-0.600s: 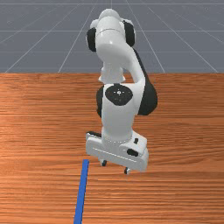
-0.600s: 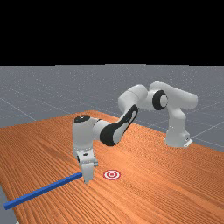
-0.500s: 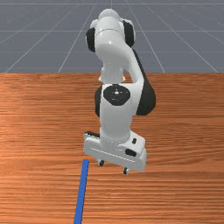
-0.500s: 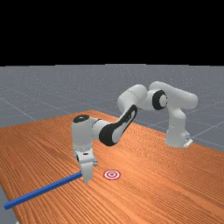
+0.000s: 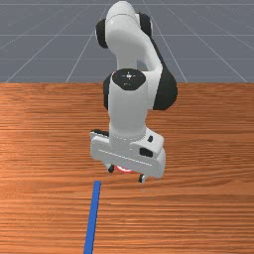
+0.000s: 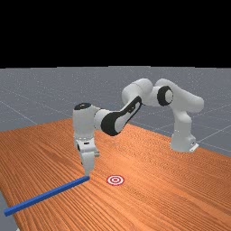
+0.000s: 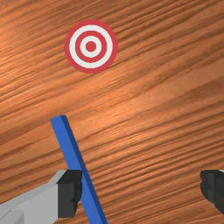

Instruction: Pull the pivot to the target area

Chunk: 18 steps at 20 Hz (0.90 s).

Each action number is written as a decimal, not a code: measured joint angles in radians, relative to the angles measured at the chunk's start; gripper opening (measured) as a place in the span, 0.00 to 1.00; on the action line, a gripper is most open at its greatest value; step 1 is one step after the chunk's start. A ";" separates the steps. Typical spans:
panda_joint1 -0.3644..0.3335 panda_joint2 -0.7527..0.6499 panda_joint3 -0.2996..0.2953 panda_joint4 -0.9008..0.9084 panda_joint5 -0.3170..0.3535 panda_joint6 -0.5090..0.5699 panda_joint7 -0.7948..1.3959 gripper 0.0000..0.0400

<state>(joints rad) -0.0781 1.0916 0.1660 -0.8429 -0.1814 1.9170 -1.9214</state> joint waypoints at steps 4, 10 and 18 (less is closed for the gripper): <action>-0.052 -0.121 0.057 -0.222 -0.045 0.116 -0.272 1.00; -0.067 -0.048 0.093 -0.193 -0.085 0.149 -0.509 1.00; -0.105 0.029 0.036 -0.027 -0.034 0.073 -0.333 1.00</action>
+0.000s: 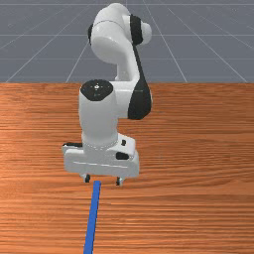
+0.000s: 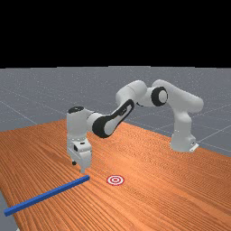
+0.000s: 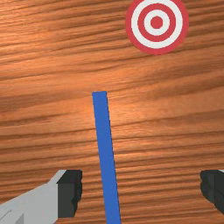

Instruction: Pull the pivot to the target area

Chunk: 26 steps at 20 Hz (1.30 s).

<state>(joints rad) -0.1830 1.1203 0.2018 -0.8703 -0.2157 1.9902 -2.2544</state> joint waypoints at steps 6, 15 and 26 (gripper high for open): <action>0.031 -0.011 -0.008 -0.022 0.004 0.008 0.093 1.00; 0.101 0.205 -0.002 0.134 0.001 0.077 0.103 1.00; 0.082 0.073 0.003 0.086 -0.015 0.010 0.026 1.00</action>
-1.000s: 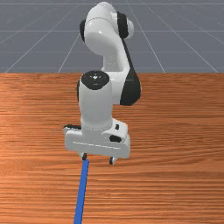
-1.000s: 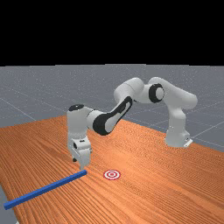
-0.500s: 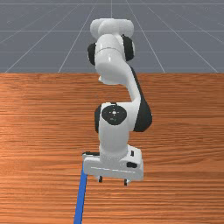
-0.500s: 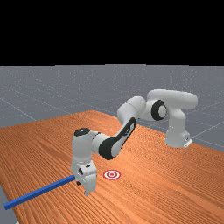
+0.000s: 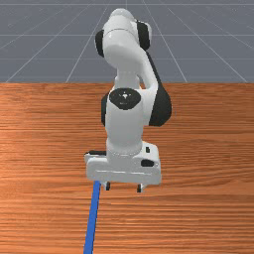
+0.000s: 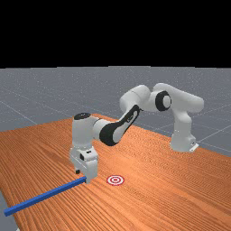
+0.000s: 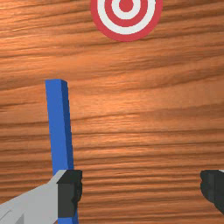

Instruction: Pull the pivot to the target area

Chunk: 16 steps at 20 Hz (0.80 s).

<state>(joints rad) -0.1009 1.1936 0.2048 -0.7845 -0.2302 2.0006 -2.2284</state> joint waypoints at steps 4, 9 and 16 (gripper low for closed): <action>-0.072 0.045 -0.006 0.088 0.008 -0.037 -0.096 1.00; -0.078 0.091 -0.015 0.121 0.015 -0.021 -0.058 1.00; -0.073 0.151 -0.014 0.188 0.021 -0.029 -0.068 1.00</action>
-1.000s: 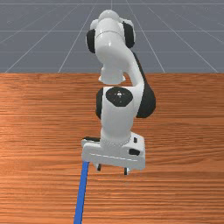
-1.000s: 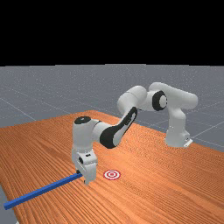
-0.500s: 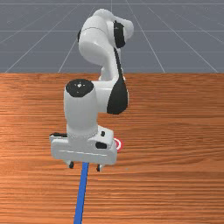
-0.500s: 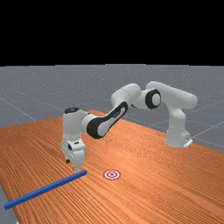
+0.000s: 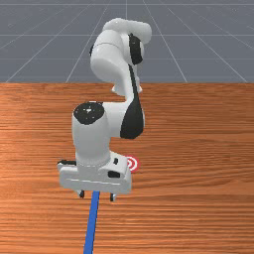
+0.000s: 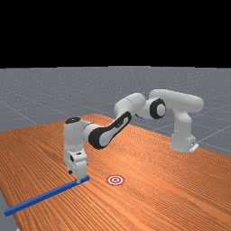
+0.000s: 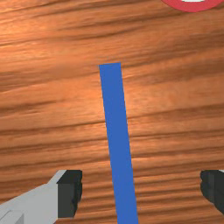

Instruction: Pull the pivot to the target area

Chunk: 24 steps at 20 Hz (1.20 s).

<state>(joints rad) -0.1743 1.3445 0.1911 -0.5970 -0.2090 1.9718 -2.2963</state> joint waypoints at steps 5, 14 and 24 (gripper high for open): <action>0.000 0.000 0.000 0.000 0.000 0.000 0.000 1.00; -0.018 -0.094 -0.002 -0.167 0.000 0.059 0.047 1.00; 0.002 -0.275 0.004 -0.209 -0.009 -0.064 0.057 1.00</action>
<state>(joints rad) -0.1725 1.0694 0.1950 -0.8056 -0.2178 1.9080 -2.2395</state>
